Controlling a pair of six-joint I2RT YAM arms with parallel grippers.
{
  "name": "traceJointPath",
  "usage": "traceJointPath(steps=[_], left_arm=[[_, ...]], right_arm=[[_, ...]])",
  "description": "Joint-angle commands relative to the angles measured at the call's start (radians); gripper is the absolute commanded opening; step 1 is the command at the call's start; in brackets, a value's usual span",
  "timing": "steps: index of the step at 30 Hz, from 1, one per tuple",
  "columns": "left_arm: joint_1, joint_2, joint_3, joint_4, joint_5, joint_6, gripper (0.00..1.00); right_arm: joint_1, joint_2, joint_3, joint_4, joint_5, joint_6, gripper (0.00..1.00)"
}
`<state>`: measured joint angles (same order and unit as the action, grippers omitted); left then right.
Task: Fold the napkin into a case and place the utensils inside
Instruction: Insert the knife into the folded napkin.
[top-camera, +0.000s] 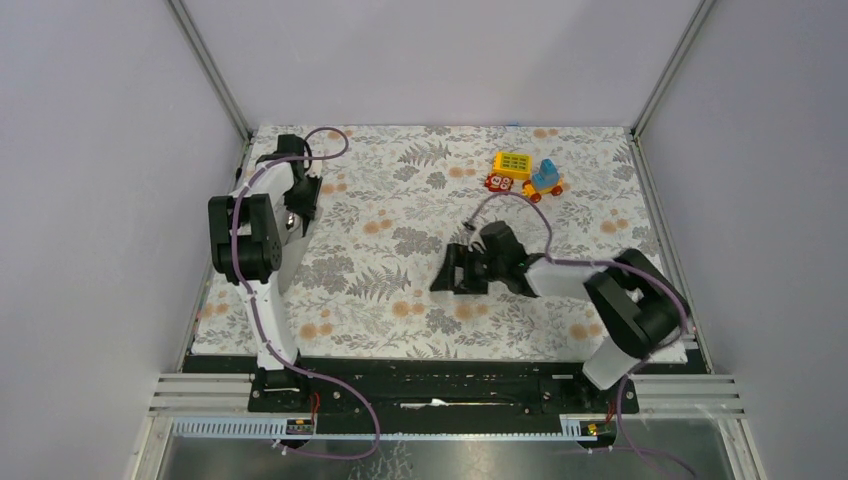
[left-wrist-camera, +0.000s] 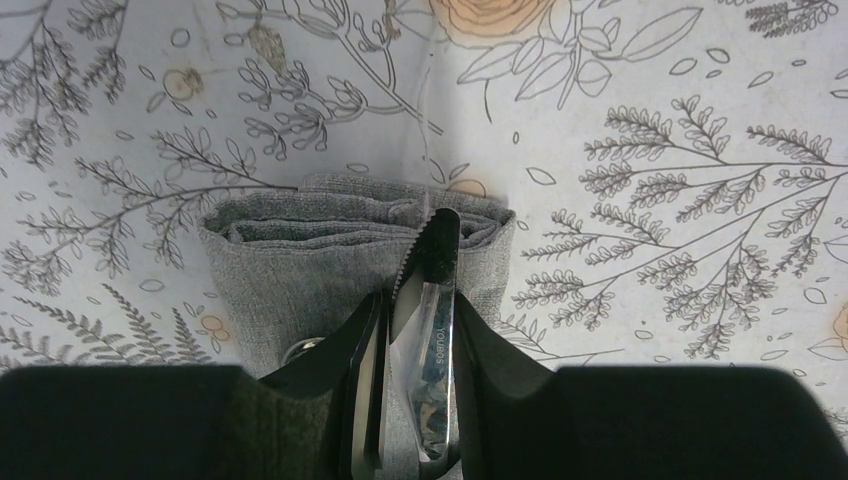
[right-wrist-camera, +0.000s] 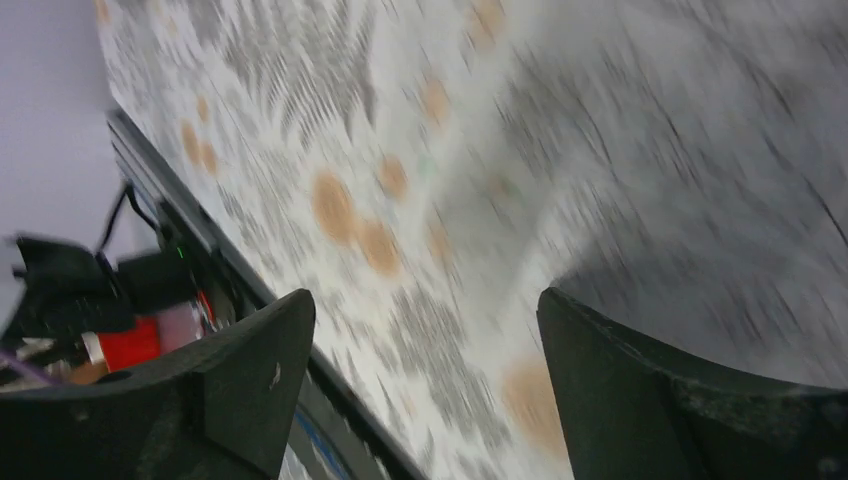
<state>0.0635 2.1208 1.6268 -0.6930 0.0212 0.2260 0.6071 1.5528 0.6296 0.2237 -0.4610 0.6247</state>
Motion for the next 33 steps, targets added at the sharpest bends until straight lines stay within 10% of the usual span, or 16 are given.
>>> traceJointPath(steps=[1,14,33], left_arm=[[-0.005,-0.097,-0.067,0.034,0.024,-0.079,0.21],[-0.034,-0.219,-0.307,0.14,0.169,-0.159,0.19],[-0.156,-0.346,-0.468,0.182,0.216,-0.188,0.19]], right_arm=[[0.087,0.225,0.175,0.353,0.05,0.234,0.84],[0.176,0.775,0.693,0.579,0.151,0.568,0.61],[0.211,0.961,0.889,0.427,0.236,0.617,0.46]])
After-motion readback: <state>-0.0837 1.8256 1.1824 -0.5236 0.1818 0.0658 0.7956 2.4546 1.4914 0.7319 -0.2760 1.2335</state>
